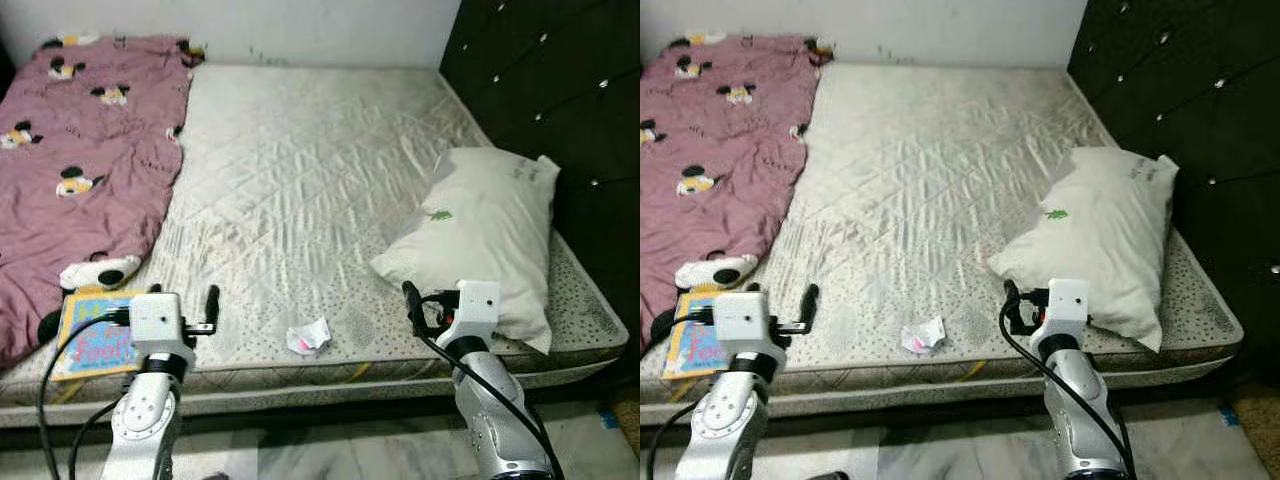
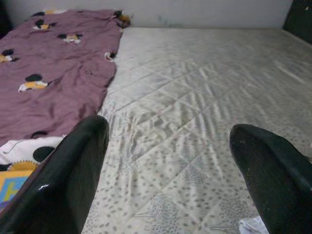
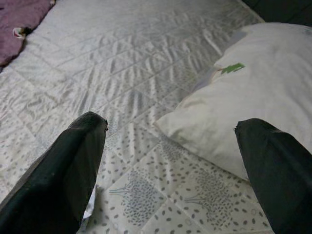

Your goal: Clean up the room

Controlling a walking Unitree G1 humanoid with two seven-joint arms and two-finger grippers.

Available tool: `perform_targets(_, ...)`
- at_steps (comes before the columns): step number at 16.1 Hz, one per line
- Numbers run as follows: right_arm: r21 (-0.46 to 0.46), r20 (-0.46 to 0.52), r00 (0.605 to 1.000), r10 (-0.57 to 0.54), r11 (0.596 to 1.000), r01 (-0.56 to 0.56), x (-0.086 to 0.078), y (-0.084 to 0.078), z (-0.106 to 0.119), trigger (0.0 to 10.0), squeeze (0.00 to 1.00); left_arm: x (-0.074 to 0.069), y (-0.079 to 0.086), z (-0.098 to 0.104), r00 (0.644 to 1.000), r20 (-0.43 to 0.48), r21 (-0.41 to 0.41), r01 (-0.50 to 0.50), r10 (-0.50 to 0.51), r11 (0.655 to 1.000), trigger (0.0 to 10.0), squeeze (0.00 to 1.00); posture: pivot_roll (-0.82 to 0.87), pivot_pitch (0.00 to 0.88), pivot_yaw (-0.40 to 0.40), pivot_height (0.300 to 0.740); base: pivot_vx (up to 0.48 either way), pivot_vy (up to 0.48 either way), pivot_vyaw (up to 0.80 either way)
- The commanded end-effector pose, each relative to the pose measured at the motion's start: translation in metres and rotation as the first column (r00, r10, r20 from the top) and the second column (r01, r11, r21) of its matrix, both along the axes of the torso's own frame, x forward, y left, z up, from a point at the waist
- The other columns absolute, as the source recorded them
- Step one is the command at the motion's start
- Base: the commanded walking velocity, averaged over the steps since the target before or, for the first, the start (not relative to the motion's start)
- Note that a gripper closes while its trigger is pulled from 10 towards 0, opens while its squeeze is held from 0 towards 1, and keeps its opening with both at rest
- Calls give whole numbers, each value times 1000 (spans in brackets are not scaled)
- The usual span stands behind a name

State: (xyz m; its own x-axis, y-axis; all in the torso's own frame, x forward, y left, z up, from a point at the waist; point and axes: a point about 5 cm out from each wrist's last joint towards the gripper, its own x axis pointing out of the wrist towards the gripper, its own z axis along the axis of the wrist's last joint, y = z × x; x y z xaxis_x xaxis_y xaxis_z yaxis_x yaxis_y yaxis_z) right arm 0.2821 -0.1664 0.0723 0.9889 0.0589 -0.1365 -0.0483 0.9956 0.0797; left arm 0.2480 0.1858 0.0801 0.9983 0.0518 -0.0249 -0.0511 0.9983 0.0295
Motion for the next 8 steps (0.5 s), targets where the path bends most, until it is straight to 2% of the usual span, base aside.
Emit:
perform_targets(1,-4,-4,1000,11,1000,-11,-2,0,1,10000,0,-3,0,0,1000,-7,1,-4,4,1000,10000,0,3,196,-64,740,0,0,0)
perform_targets(8,-15,-24,999,31,999,-31,-7,1,0,10000,0,-8,-2,-2,999,-37,-17,3,-3,1000,10000,0,-1,209,-62,740,0,0,0)
